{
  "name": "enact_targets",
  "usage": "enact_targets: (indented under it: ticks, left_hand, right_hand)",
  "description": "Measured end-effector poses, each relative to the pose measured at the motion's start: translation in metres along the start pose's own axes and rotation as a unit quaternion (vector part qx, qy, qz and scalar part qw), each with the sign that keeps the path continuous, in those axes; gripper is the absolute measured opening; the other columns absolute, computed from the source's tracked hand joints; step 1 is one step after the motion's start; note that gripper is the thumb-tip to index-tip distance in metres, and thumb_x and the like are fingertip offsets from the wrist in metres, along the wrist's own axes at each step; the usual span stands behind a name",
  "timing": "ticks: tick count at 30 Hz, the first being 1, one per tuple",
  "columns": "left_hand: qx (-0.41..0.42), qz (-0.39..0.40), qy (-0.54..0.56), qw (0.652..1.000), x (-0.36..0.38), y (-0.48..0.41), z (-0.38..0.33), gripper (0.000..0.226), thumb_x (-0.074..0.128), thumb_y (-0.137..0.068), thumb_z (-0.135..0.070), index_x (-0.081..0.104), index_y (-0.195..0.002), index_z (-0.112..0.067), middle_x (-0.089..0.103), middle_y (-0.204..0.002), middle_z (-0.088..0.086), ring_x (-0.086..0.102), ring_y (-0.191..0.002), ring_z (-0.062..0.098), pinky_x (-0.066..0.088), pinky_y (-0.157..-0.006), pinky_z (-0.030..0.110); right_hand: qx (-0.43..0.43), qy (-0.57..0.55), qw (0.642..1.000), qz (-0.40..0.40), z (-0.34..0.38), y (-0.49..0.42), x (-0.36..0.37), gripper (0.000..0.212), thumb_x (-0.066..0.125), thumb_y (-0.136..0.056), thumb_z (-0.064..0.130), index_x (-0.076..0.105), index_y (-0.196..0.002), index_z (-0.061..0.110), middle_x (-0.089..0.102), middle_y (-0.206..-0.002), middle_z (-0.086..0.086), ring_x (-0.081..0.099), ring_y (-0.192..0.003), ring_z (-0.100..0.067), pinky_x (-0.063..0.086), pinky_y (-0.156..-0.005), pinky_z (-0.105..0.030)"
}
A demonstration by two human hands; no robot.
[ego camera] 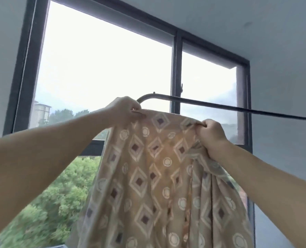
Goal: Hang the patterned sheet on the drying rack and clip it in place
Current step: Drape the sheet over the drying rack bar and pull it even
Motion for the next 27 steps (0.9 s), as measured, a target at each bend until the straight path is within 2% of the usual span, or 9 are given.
enact_targets:
  ticks: [5, 7, 9, 10, 15, 17, 19, 22, 27]
  left_hand:
    - [0.071, -0.173, 0.080, 0.979, -0.079, -0.013, -0.032, 0.013, 0.068, -0.081, -0.030, 0.063, -0.080, -0.017, 0.055, -0.066, -0.006, 0.050, -0.057, 0.008, 0.039, -0.052, 0.020]
    - [0.048, -0.012, 0.077, 0.996, -0.047, -0.016, -0.019, 0.020, 0.074, -0.076, -0.033, 0.060, -0.071, -0.020, 0.056, -0.066, -0.007, 0.052, -0.059, 0.012, 0.043, -0.055, 0.022]
    - [-0.037, 0.189, -0.076, 0.978, 0.013, 0.002, 0.025, 0.024, 0.076, -0.070, -0.037, 0.062, -0.061, -0.020, 0.055, -0.061, -0.006, 0.050, -0.057, 0.012, 0.041, -0.055, 0.023]
    - [-0.056, 0.186, -0.130, 0.972, 0.016, 0.004, 0.044, 0.025, 0.073, -0.071, -0.038, 0.064, -0.060, -0.017, 0.055, -0.060, -0.004, 0.050, -0.055, 0.011, 0.040, -0.054, 0.022]
    - [-0.023, -0.199, 0.062, 0.978, -0.074, -0.024, 0.032, 0.031, 0.065, -0.085, -0.036, 0.057, -0.063, -0.015, 0.053, -0.059, -0.003, 0.047, -0.050, 0.007, 0.037, -0.047, 0.021]
    - [-0.062, -0.092, 0.031, 0.993, -0.049, -0.039, 0.029, 0.020, 0.066, -0.083, -0.032, 0.064, -0.082, -0.013, 0.061, -0.076, 0.000, 0.056, -0.066, 0.009, 0.042, -0.058, 0.021]
    - [-0.102, -0.016, -0.027, 0.994, -0.014, -0.040, 0.045, 0.022, 0.066, -0.083, -0.029, 0.061, -0.071, -0.011, 0.058, -0.072, 0.003, 0.054, -0.064, 0.015, 0.041, -0.058, 0.024]
    - [-0.145, -0.047, 0.094, 0.984, -0.020, -0.032, 0.064, 0.028, 0.065, -0.085, -0.023, 0.062, -0.066, -0.003, 0.052, -0.059, 0.003, 0.047, -0.052, 0.015, 0.038, -0.049, 0.023]
    - [-0.164, 0.038, 0.259, 0.951, -0.007, -0.029, 0.030, 0.021, 0.071, -0.080, -0.016, 0.069, -0.089, 0.003, 0.070, -0.086, 0.018, 0.066, -0.071, 0.027, 0.058, -0.075, 0.037]
  right_hand:
    - [-0.104, -0.052, 0.984, -0.139, 0.083, -0.036, -0.030, 0.012, 0.042, -0.091, 0.016, 0.049, -0.082, 0.013, 0.047, -0.071, 0.004, 0.044, -0.067, -0.014, 0.035, -0.053, -0.022]
    - [-0.119, -0.083, 0.971, -0.192, 0.095, -0.046, -0.041, 0.013, 0.037, -0.093, 0.013, 0.049, -0.091, 0.013, 0.049, -0.077, 0.003, 0.045, -0.069, -0.013, 0.036, -0.056, -0.020]
    - [-0.112, 0.014, 0.983, -0.142, 0.087, -0.058, -0.026, 0.012, 0.038, -0.092, 0.011, 0.050, -0.089, 0.012, 0.052, -0.086, -0.005, 0.047, -0.078, -0.021, 0.033, -0.065, -0.026]
    - [-0.109, 0.082, 0.986, -0.096, 0.077, -0.062, -0.013, 0.011, 0.040, -0.091, 0.011, 0.050, -0.086, 0.011, 0.053, -0.086, -0.008, 0.047, -0.080, -0.024, 0.031, -0.066, -0.027]
    - [-0.136, 0.037, 0.976, -0.169, 0.085, -0.072, -0.042, 0.017, 0.040, -0.092, 0.014, 0.056, -0.095, 0.008, 0.054, -0.089, -0.005, 0.048, -0.082, -0.022, 0.032, -0.069, -0.026]
    - [-0.145, -0.026, 0.965, -0.218, 0.100, -0.079, -0.064, 0.020, 0.036, -0.093, 0.015, 0.054, -0.099, 0.009, 0.053, -0.092, -0.003, 0.048, -0.085, -0.020, 0.032, -0.071, -0.026]
    - [-0.142, 0.064, 0.975, -0.157, 0.102, -0.087, -0.052, 0.015, 0.037, -0.093, 0.014, 0.052, -0.095, 0.011, 0.054, -0.092, -0.007, 0.048, -0.084, -0.022, 0.033, -0.070, -0.027]
    - [-0.120, 0.146, 0.979, -0.075, 0.080, -0.088, -0.034, 0.015, 0.043, -0.091, 0.014, 0.056, -0.090, 0.007, 0.057, -0.090, -0.014, 0.050, -0.083, -0.027, 0.035, -0.068, -0.030]
    - [-0.089, 0.032, 0.993, -0.064, 0.063, -0.086, -0.036, 0.013, 0.045, -0.090, 0.017, 0.056, -0.086, 0.010, 0.057, -0.083, -0.011, 0.052, -0.080, -0.025, 0.038, -0.067, -0.032]
Point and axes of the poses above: each hand's wrist, its own y-axis away from the middle knuckle, its own x-axis out of the palm, z = x × y, the point moved 9 cm from there along -y, towards the middle knuckle
